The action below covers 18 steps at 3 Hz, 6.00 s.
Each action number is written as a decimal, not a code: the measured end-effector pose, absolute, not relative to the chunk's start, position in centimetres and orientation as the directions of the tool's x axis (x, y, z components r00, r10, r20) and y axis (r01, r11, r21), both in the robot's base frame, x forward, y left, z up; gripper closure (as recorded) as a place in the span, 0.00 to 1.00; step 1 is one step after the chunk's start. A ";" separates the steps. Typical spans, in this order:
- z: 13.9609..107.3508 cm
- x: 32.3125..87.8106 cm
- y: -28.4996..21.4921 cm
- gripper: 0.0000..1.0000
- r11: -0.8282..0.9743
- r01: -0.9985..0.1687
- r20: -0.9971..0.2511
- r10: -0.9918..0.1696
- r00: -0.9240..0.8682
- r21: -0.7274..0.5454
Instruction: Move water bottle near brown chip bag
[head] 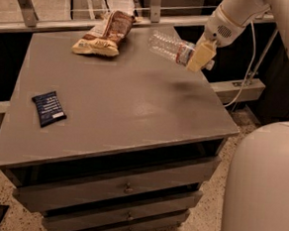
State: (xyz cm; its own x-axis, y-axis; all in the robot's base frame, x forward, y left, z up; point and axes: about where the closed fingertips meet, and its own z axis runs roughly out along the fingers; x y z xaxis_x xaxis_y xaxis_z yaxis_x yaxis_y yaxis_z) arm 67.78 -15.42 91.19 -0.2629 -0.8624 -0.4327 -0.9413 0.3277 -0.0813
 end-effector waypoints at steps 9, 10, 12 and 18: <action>84.5 79.6 -5.6 0.59 0.541 -0.840 -0.443 -0.760 -0.476 -0.026; 84.2 79.9 -5.3 0.36 0.542 -0.840 -0.448 -0.758 -0.474 -0.028; 83.5 80.5 -4.8 0.00 0.542 -0.840 -0.455 -0.756 -0.472 -0.029; 93.5 79.0 -11.3 0.00 0.517 -0.812 -0.461 -0.810 -0.362 -0.271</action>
Offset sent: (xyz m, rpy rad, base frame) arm 0.0608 0.0203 -0.0243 -0.0840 0.0534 -0.2212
